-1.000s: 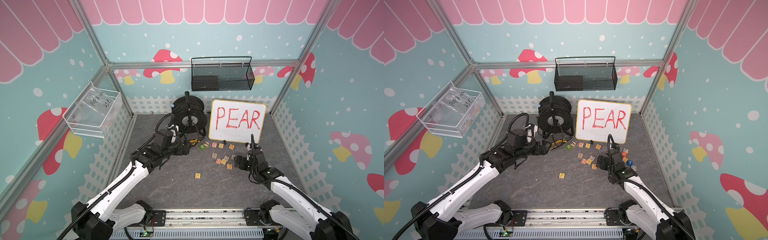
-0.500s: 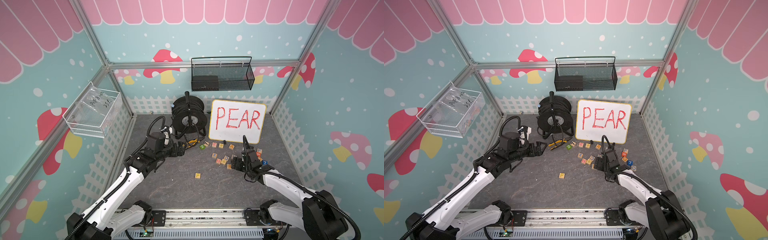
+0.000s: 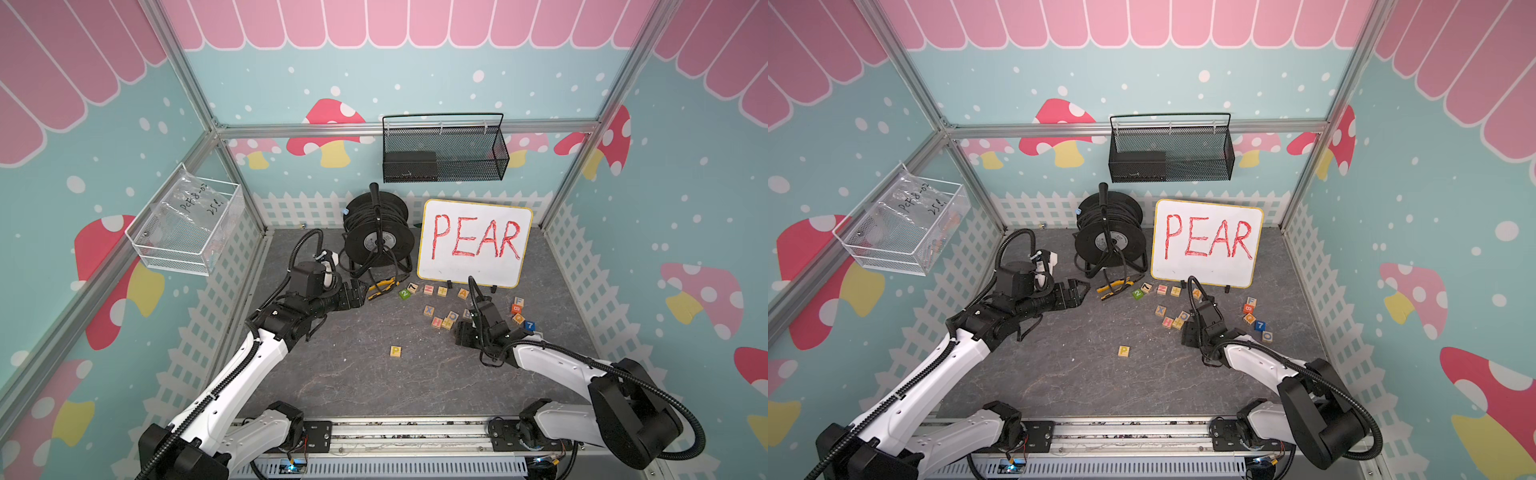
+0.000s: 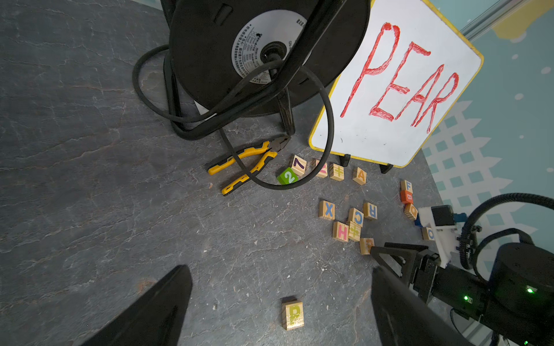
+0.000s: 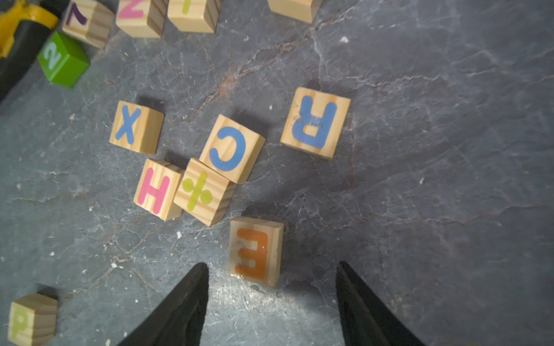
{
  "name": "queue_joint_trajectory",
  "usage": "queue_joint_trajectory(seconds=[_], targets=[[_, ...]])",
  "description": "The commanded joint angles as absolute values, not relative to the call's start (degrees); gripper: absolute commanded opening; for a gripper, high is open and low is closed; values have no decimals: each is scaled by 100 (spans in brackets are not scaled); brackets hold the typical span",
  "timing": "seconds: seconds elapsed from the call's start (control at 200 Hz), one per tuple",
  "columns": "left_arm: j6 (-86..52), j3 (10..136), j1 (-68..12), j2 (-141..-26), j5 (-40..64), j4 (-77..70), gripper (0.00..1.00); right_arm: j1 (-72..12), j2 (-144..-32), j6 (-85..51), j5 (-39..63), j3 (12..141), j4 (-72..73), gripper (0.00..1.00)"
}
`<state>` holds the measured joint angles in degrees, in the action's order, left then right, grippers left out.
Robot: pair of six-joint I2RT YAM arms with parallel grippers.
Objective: Spell the uppercase word “pear” with letter blocks
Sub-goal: Pick up the letter block from the center of the board.
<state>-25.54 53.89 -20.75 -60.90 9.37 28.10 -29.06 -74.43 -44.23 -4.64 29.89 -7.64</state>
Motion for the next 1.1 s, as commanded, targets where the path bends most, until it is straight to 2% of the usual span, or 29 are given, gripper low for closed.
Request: queue_joint_trajectory(seconds=[0.0, 0.555, 0.726, 0.941, 1.096], targets=[[-2602, 5377, -2017, -6093, 1028, 2766, 96, -3044, -7660, -4439, -655, 3245, -760, 66], [-2593, 5414, -1976, -6252, 1224, 2821, 96, -3291, -8721, -4526, -1037, 3845, -1352, 42], [-2479, 5517, -1973, -6568, 1957, 2836, 99, -3385, -8906, -4562, -1208, 4037, -1568, 32], [-2457, 5590, -1973, -6785, 2287, 2875, 99, -3501, -8793, -4519, -1326, 4218, -1816, 29], [-2420, 5607, -1974, -6850, 2370, 2883, 99, -3614, -8285, -4062, -1275, 4246, -1938, 28]])
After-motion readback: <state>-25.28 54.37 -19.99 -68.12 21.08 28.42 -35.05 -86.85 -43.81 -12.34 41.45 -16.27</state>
